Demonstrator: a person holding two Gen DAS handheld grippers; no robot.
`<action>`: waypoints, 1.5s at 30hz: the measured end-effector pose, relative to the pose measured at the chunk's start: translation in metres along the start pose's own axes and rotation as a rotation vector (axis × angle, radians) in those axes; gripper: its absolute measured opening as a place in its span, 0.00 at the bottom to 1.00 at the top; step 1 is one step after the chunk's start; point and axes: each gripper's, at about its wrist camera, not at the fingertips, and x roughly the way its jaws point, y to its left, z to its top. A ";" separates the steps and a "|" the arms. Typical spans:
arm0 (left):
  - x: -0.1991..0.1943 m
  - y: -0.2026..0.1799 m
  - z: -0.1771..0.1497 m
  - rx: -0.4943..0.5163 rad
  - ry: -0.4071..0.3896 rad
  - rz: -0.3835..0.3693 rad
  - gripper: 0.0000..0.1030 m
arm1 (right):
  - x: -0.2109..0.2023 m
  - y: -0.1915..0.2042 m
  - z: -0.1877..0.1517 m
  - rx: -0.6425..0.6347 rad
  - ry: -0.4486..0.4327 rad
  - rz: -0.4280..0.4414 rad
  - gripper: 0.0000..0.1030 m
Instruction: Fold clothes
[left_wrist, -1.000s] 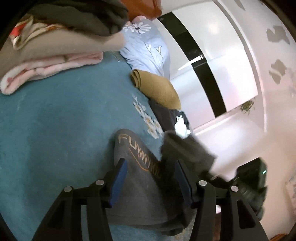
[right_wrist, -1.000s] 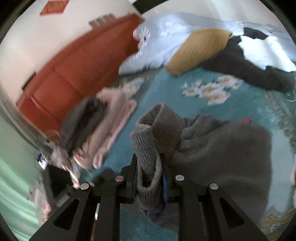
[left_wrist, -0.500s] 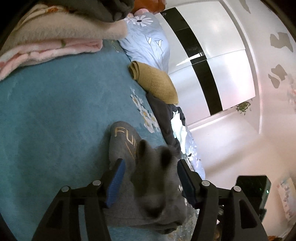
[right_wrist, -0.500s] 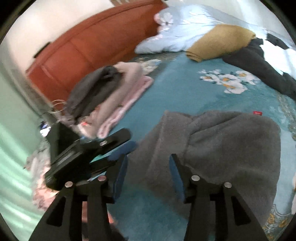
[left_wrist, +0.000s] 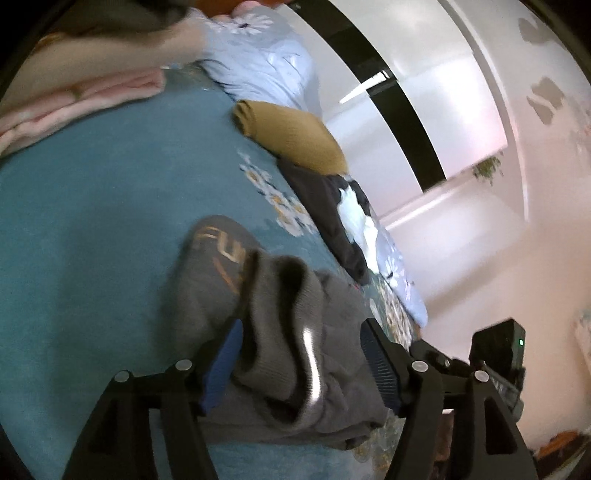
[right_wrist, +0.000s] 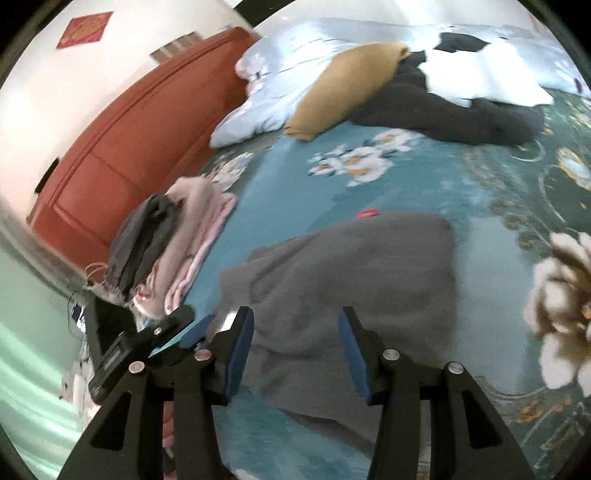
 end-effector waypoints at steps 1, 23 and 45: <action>0.002 -0.003 -0.001 0.014 0.005 0.008 0.70 | -0.002 -0.004 0.000 0.010 -0.004 -0.004 0.48; -0.051 -0.013 0.003 0.007 -0.264 -0.143 0.07 | -0.009 -0.034 0.000 0.108 -0.014 0.003 0.48; -0.031 0.026 0.008 -0.072 -0.139 0.011 0.26 | -0.010 -0.038 -0.010 0.093 -0.002 -0.020 0.48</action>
